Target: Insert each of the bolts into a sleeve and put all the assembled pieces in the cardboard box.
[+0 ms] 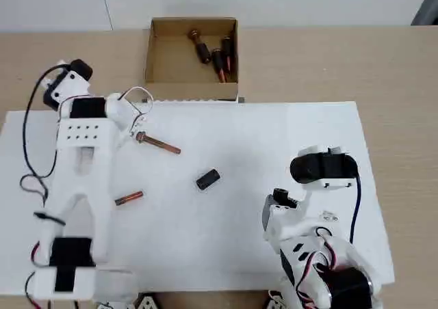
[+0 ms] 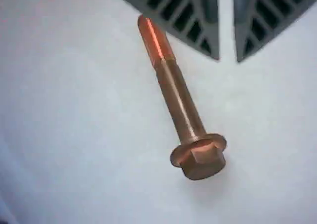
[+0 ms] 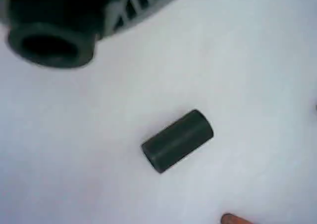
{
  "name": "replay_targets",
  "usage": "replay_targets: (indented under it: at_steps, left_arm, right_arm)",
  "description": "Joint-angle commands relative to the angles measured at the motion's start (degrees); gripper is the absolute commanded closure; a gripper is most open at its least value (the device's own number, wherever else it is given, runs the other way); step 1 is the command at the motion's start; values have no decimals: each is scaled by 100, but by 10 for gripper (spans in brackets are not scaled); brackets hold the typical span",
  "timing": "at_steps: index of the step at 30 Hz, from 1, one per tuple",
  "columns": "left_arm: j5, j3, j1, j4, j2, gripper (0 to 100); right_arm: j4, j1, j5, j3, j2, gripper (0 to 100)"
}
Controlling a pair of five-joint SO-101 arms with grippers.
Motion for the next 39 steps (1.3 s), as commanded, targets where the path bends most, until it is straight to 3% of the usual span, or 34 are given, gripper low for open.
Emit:
replay_targets:
  at_steps: [1,14,22,39]
  left_arm:
    - [44,-497,9,18,281,990]
    - [26,-1455,132,114,1758,987]
    - [44,-1912,791,747,1802,867]
    - [44,-1938,440,642,2462,867]
  right_arm:
    - [-145,40,44,-18,22,995]
    - [-145,40,44,-9,22,995]
    - [-145,40,44,-9,22,995]
    - [-136,40,44,-9,22,995]
